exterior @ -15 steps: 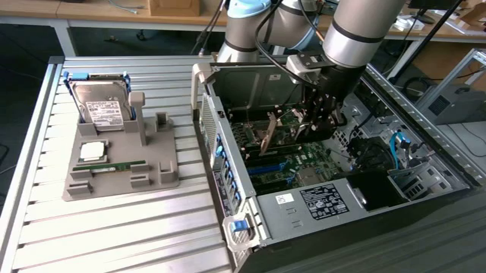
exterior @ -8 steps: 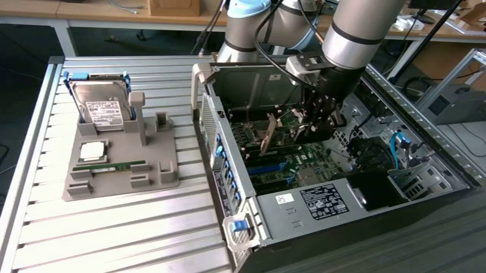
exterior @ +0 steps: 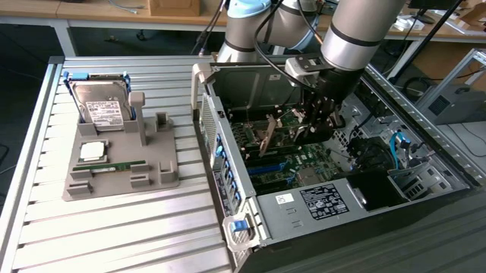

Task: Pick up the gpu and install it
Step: 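Insert the gpu into the slot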

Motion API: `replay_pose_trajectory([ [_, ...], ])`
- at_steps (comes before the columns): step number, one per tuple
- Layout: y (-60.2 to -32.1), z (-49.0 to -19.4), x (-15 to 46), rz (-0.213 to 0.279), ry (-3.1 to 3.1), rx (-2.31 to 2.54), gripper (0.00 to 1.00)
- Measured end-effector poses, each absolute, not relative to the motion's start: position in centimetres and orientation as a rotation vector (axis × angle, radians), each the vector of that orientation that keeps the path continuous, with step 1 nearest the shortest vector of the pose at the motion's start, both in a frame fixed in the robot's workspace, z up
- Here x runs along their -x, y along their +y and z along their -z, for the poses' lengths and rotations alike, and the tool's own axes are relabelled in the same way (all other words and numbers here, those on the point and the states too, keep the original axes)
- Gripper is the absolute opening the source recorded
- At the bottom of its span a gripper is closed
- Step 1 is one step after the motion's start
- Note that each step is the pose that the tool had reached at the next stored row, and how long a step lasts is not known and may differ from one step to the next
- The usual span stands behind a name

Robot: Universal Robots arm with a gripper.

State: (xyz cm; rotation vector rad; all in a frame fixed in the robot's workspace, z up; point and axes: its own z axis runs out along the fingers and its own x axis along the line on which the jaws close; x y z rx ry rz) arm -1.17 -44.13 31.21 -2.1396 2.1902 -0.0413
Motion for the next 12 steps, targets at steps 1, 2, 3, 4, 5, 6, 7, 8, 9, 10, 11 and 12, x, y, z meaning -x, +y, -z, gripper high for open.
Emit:
replay_pose_trajectory([
  [1, -44.13, -31.18, 1.21, 0.041, 2.190, 2.139, 0.27],
  [2, -44.13, -31.15, 1.23, 0.041, 2.190, 2.140, 0.27],
  [3, -44.13, -31.13, 1.25, 0.041, 2.190, 2.140, 0.27],
  [4, -44.13, -31.09, 1.29, 0.041, 2.190, 2.140, 0.27],
  [5, -44.13, -31.07, 1.34, 0.041, 2.190, 2.140, 0.27],
  [6, -44.13, -31.04, 1.39, 0.041, 2.190, 2.140, 0.27],
  [7, -44.13, -31.01, 1.45, 0.041, 2.190, 2.140, 0.27],
  [8, -44.13, -30.98, 1.51, 0.041, 2.190, 2.140, 0.27],
  [9, -44.13, -30.95, 1.56, 0.041, 2.190, 2.140, 0.27],
  [10, -44.13, -30.92, 1.62, 0.041, 2.190, 2.140, 0.27],
  [11, -44.13, -30.89, 1.67, 0.041, 2.190, 2.140, 0.27],
  [12, -44.13, -30.85, 1.72, 0.041, 2.190, 2.140, 0.27],
])
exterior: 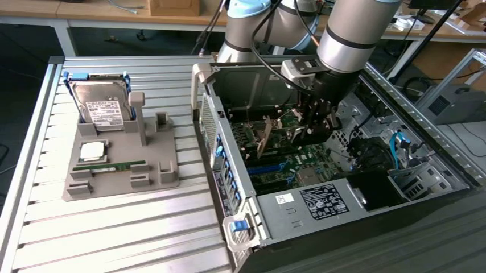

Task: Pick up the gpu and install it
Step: 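Insert the gpu into the slot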

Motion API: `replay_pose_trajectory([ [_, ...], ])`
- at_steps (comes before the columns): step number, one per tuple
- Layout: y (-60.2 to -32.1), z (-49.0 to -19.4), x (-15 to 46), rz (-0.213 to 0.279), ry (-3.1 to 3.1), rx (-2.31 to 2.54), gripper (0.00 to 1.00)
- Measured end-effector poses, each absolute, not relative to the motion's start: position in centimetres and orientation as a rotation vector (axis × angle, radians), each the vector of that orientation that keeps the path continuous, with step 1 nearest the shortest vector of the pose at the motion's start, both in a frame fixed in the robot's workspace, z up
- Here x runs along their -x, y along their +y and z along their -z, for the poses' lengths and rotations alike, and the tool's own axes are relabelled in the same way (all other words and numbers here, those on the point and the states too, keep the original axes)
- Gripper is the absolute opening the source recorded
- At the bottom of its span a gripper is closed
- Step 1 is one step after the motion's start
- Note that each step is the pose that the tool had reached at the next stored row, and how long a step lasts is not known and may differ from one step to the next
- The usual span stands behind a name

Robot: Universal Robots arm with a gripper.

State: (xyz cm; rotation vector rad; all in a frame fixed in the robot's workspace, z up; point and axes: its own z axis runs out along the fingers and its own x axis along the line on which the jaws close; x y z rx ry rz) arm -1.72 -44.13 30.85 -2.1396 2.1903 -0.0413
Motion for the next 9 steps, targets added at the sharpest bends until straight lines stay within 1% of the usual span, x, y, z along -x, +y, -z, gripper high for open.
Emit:
replay_pose_trajectory([
  [3, -44.13, -30.85, 1.72, 0.040, 2.191, 2.140, 0.27],
  [9, -44.13, -30.79, 1.72, 0.002, 2.210, 2.158, 0.27],
])
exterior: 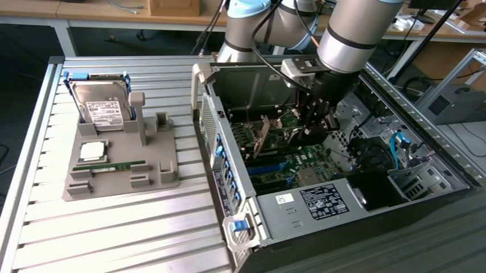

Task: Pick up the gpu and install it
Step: 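Insert the gpu into the slot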

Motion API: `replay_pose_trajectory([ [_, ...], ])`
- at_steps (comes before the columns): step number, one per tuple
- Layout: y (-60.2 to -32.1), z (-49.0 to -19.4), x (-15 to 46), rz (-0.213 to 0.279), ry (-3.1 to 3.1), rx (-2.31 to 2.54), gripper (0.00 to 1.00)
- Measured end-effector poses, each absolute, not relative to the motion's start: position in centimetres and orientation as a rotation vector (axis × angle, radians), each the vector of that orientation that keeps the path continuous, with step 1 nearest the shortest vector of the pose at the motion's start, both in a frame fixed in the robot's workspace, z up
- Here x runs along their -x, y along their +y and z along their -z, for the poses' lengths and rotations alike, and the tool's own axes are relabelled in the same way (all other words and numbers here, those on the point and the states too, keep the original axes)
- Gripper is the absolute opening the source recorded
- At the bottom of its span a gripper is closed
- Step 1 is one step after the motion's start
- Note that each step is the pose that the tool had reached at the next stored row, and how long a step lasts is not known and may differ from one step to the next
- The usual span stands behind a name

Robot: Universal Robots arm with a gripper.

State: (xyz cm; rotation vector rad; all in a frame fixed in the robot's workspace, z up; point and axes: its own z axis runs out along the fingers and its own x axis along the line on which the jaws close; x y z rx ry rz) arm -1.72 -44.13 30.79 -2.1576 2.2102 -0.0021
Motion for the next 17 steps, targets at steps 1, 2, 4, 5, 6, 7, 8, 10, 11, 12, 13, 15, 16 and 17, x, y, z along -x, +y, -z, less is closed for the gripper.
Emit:
replay_pose_trajectory([
  [1, -44.14, -30.78, 1.73, 0.001, 2.211, 2.158, 0.27],
  [2, -44.14, -30.78, 1.73, 0.001, 2.211, 2.158, 0.27],
  [4, -44.13, -30.78, 1.72, 0.001, 2.211, 2.158, 0.27],
  [5, -44.13, -30.78, 1.72, 0.001, 2.211, 2.158, 0.27],
  [6, -44.14, -30.77, 1.72, 0.001, 2.211, 2.158, 0.27],
  [7, -44.14, -30.77, 1.73, 0.001, 2.211, 2.158, 0.27],
  [8, -44.17, -30.75, 1.80, 0.001, 2.211, 2.158, 0.27],
  [10, -44.23, -30.75, 1.87, 0.002, 2.211, 2.158, 0.27],
  [11, -44.27, -30.74, 1.91, 0.002, 2.211, 2.158, 0.27],
  [12, -44.32, -30.74, 1.95, 0.002, 2.211, 2.158, 0.27],
  [13, -44.38, -30.73, 2.00, 0.002, 2.211, 2.158, 0.27],
  [15, -44.45, -30.72, 2.08, 0.001, 2.211, 2.158, 0.27],
  [16, -44.49, -30.72, 2.11, 0.002, 2.211, 2.158, 0.27],
  [17, -44.52, -30.71, 2.14, 0.002, 2.211, 2.158, 0.27],
])
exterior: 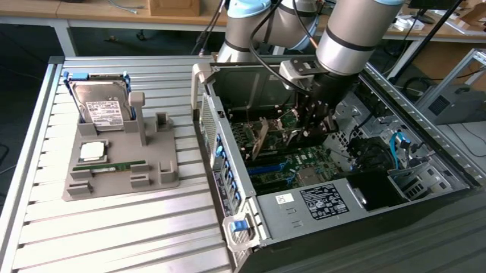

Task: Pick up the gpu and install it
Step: 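Insert the gpu into the slot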

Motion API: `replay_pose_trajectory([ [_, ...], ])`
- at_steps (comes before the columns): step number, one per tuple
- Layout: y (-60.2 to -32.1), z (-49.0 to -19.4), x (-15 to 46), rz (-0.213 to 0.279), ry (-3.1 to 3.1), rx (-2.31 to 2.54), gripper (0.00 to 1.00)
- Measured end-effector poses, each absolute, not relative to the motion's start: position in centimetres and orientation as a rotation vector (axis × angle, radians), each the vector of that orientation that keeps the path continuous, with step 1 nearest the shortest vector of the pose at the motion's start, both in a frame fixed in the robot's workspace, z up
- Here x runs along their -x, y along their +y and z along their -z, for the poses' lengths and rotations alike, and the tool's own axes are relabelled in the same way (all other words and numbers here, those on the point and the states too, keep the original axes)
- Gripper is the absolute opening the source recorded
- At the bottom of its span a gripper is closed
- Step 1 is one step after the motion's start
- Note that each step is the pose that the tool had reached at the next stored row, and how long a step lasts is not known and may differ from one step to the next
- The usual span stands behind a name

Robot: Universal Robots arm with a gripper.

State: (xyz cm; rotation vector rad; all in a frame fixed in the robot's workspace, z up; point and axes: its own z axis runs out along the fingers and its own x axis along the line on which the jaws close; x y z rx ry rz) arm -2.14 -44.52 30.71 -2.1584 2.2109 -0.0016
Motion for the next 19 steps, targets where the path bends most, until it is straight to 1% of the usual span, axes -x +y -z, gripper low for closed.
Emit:
replay_pose_trajectory([
  [19, -44.72, -30.51, 3.18, 0.002, 2.211, 2.158, 0.27],
])
